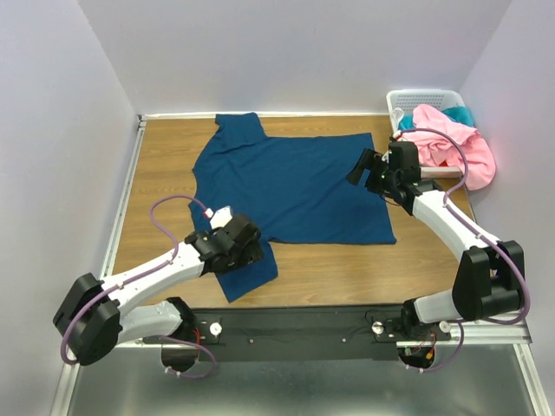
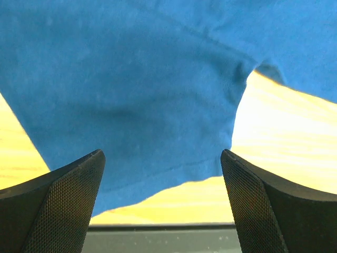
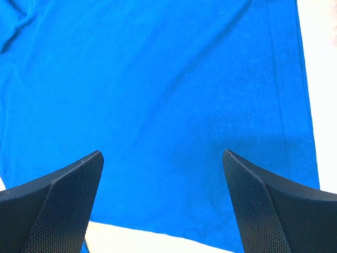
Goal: Fold and stack the t-shirts
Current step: Flatten the tshirt out, then fold the tshirt
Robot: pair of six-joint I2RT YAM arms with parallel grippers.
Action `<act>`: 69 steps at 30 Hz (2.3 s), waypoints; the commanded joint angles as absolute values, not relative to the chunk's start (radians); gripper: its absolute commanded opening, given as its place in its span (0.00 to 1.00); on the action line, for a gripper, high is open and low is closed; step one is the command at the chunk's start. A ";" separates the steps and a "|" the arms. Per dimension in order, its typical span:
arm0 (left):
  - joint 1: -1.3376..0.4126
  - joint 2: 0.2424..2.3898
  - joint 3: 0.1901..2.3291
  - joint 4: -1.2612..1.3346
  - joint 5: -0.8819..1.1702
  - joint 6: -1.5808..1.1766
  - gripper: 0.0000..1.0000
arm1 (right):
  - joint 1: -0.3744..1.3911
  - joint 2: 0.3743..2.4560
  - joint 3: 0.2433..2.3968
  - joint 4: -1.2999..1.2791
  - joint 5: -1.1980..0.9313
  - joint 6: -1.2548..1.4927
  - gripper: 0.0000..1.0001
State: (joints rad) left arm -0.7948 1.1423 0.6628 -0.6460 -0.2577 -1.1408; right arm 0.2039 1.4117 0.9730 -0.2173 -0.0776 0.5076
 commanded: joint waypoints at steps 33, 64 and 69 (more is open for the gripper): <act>-0.945 1.427 0.756 -0.894 -0.250 -1.350 0.51 | 0.209 1.338 0.928 -0.201 -0.043 0.482 1.00; -0.956 1.293 0.811 -0.834 -0.511 -1.376 0.00 | 0.209 1.023 0.612 -0.256 0.066 0.664 1.00; -0.951 1.223 0.775 -0.781 -0.557 -1.355 0.00 | 0.209 0.979 0.512 -0.296 0.162 0.712 1.00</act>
